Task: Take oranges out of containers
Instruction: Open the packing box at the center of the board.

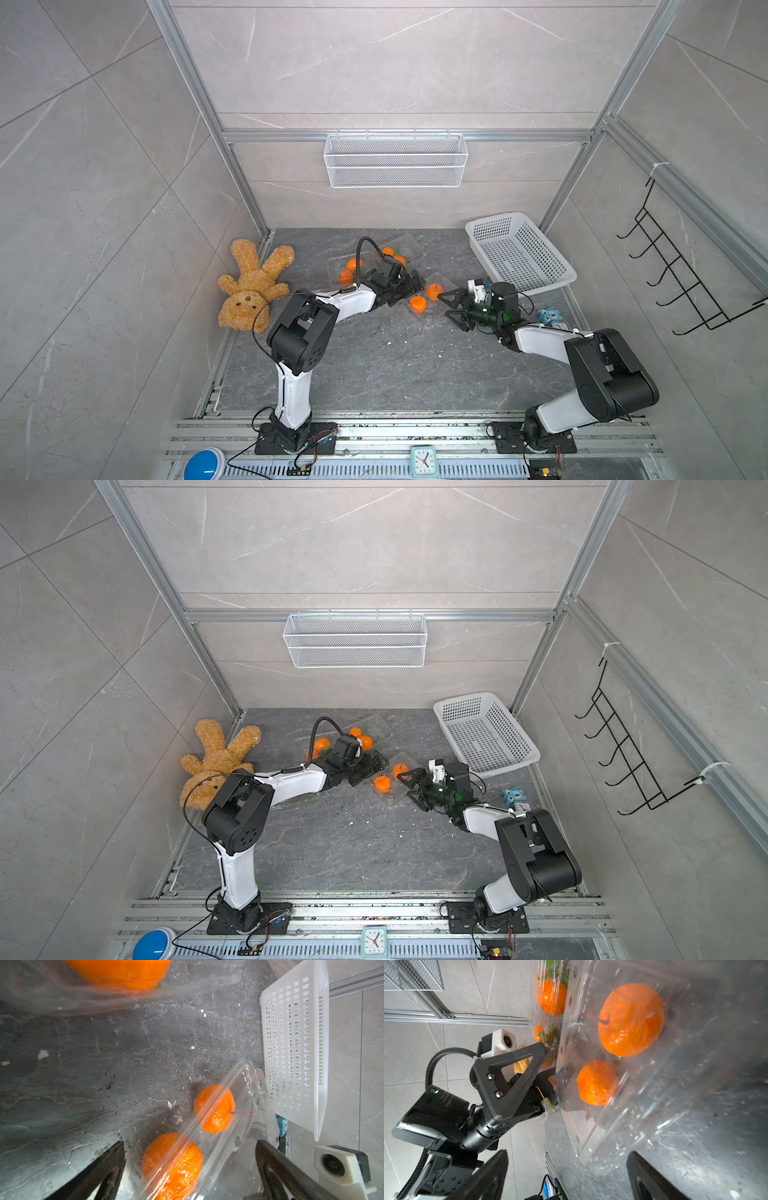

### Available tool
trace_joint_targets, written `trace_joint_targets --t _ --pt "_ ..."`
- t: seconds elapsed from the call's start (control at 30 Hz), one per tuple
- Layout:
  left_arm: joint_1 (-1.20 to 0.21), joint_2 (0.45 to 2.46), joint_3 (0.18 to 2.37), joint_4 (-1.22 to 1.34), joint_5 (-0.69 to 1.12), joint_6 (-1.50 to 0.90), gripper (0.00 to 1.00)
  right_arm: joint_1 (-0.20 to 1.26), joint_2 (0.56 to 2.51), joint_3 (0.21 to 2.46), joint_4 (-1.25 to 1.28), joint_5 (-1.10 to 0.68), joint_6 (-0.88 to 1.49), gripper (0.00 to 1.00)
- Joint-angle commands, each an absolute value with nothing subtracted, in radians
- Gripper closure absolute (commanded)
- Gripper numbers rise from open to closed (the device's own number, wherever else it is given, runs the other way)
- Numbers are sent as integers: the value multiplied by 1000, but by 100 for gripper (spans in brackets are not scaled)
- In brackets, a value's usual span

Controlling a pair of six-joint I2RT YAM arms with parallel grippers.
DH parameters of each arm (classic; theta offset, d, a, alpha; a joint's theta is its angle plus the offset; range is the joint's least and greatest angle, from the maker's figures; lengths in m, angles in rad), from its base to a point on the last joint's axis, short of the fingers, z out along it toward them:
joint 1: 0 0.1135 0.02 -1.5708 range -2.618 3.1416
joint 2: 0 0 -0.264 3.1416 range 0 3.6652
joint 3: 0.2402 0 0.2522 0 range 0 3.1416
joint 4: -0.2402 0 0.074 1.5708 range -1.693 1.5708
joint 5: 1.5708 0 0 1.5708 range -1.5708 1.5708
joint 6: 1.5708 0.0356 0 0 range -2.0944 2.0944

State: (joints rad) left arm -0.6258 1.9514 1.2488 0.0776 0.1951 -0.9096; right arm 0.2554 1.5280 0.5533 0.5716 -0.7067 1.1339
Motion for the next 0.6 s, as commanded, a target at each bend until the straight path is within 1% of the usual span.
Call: trace_joint_targets --t 0.0,0.57 --pt "-627 1940 1266 116 222 -924 1 255 1543 541 619 -723 1150 9" --pt "-645 1948 1249 167 234 -969 1 262 1591 514 782 -719 1261 11"
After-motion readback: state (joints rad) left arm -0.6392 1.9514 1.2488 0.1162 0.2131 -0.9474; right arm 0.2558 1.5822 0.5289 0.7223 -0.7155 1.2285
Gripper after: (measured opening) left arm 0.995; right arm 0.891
